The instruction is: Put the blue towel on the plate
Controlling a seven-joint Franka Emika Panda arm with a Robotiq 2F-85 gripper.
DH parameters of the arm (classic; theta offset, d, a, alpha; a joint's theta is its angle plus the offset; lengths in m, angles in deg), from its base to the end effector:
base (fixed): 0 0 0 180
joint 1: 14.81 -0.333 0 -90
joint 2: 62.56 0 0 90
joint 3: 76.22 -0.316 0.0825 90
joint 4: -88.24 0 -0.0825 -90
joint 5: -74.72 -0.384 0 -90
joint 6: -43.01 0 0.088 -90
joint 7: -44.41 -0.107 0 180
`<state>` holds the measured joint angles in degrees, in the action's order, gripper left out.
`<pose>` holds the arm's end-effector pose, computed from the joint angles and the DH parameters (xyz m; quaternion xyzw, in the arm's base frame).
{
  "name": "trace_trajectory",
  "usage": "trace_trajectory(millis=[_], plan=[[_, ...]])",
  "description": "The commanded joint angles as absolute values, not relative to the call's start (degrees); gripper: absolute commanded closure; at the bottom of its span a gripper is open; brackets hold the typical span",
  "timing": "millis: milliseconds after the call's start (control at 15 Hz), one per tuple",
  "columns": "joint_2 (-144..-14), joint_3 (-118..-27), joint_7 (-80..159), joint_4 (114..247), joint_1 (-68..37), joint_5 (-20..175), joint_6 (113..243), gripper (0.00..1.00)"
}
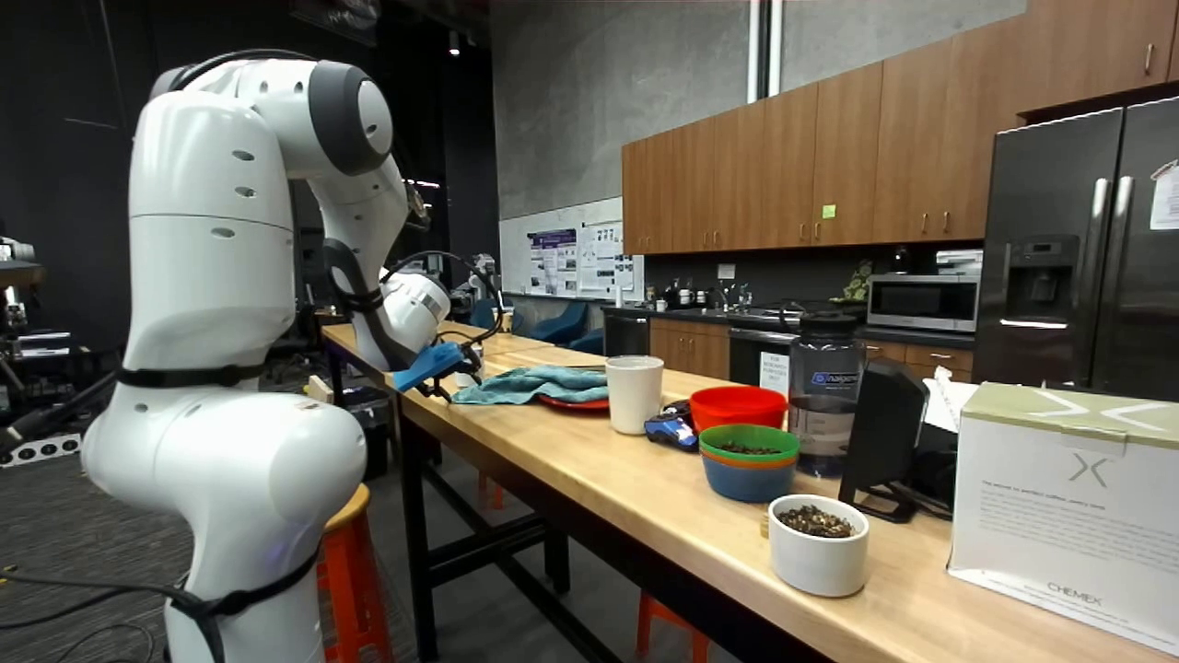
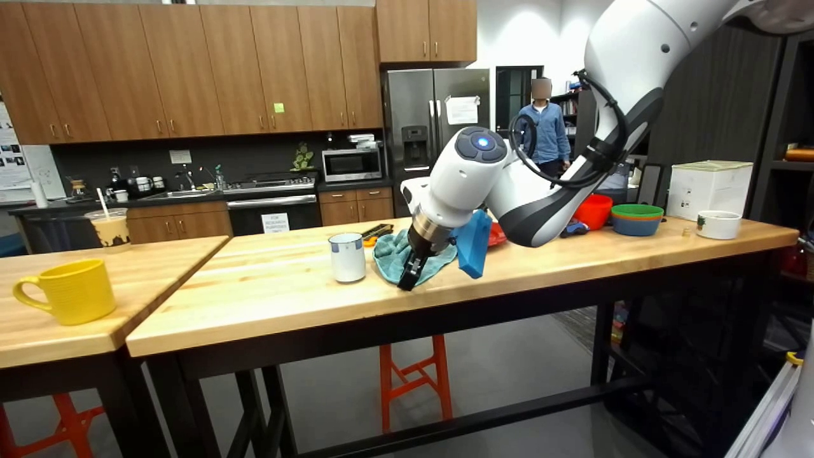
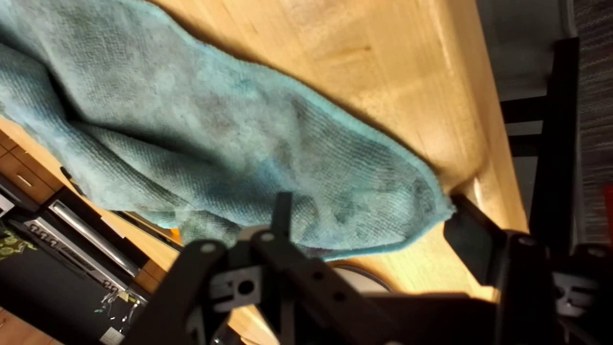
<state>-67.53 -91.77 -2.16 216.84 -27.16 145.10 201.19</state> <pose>0.4681 0.2913 0.3576 0.8684 0.3377 0.3345 0.1413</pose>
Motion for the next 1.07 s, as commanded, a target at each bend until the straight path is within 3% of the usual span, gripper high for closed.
trace_trajectory(millis=[0, 400, 1000], plan=[[-67.66, -91.83, -0.44, 218.46, -27.0, 143.75, 201.61, 0.51], [-67.17, -92.25, 0.15, 219.28, -26.96, 142.87, 201.68, 0.99], [-65.01, -91.51, 3.21, 219.99, -25.88, 141.82, 202.43, 0.99]])
